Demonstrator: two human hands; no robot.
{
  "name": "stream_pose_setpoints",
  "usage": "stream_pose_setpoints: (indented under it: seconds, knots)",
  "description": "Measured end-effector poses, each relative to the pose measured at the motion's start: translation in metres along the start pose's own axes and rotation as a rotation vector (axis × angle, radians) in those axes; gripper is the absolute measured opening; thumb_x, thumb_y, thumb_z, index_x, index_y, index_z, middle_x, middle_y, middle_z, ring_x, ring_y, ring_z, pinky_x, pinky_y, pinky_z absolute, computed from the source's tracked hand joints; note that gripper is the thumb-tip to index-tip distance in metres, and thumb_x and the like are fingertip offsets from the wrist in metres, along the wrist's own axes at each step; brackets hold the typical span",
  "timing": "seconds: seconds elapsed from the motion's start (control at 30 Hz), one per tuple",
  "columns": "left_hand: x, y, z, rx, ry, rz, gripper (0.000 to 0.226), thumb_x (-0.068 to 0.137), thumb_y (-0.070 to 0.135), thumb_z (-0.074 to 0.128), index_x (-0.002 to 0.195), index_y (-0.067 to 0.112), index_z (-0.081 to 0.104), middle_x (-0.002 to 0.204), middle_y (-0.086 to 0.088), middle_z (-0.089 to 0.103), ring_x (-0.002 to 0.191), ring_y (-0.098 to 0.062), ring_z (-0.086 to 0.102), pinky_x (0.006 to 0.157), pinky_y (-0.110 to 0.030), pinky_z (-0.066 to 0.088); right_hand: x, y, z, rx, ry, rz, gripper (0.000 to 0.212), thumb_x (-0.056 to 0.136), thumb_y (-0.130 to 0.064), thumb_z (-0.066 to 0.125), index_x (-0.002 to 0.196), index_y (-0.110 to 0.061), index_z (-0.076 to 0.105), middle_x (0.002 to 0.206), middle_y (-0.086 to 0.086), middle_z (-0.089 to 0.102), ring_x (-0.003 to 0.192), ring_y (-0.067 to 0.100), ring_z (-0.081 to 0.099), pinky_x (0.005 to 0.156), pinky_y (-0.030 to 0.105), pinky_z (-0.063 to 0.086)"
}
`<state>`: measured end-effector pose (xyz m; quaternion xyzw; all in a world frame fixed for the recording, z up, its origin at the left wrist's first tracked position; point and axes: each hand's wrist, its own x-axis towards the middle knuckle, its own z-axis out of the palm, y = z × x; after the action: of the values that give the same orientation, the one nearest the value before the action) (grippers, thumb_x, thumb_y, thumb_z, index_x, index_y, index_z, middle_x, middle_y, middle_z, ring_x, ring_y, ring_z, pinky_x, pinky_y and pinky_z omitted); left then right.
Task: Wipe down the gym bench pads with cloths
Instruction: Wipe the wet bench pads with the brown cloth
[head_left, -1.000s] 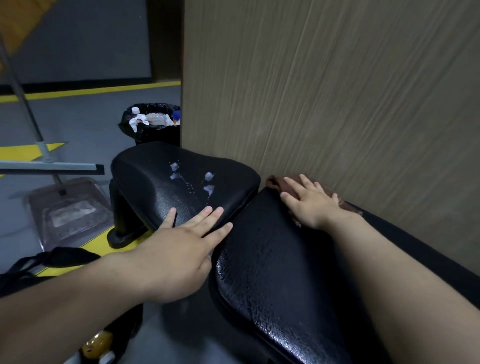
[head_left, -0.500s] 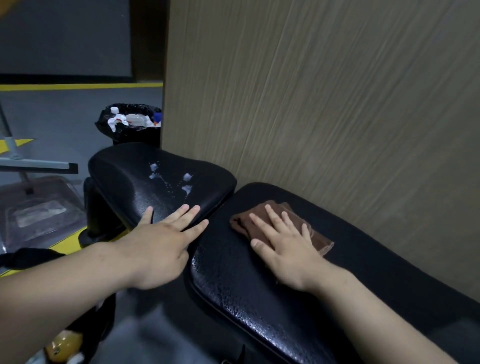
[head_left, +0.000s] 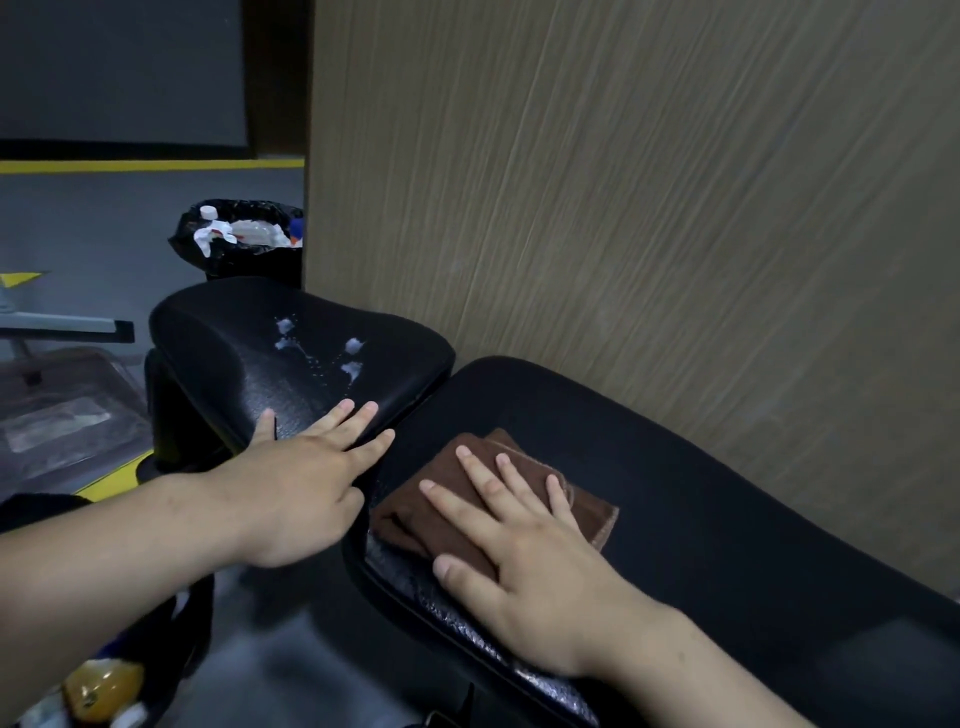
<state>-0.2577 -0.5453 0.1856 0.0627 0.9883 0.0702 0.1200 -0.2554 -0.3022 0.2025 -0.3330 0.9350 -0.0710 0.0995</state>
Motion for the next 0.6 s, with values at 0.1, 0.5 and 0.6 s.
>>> stream_pose_setpoints:
  seconds: [0.1,0.5,0.6]
  knots:
    - [0.0,-0.001,0.001,-0.001,0.006,0.001,0.069,0.097,0.029,0.03,0.156,0.037,-0.005,0.161,0.013,-0.027,0.145,-0.007,-0.028,0.116,-0.067,-0.003,0.037,0.022,-0.005,-0.003,0.02,0.1,0.059,0.097,-0.063,0.028,0.149,-0.057,0.003,0.162,-0.017,-0.018,0.15,0.019,-0.018,0.117,0.056,-0.014]
    - [0.005,0.037,-0.006,0.057,0.149,-0.118,0.065,0.098,0.054,0.019,0.155,0.022,0.021,0.167,-0.008,0.001,0.153,-0.027,-0.002,0.119,-0.059,-0.001,0.173,0.076,-0.031,0.007,0.096,0.33,0.06,0.095,-0.066,0.027,0.152,-0.048,0.017,0.166,-0.009,0.002,0.152,0.024,-0.001,0.116,0.061,-0.003]
    - [0.012,0.052,-0.003,0.07,0.14,-0.063,0.077,0.094,0.069,0.02,0.157,0.026,0.009,0.166,-0.006,-0.006,0.152,-0.027,-0.01,0.117,-0.063,-0.006,0.188,0.088,-0.036,-0.008,0.115,0.357,0.061,0.094,-0.066,0.027,0.152,-0.046,0.022,0.165,-0.006,0.011,0.152,0.024,0.006,0.116,0.061,0.001]
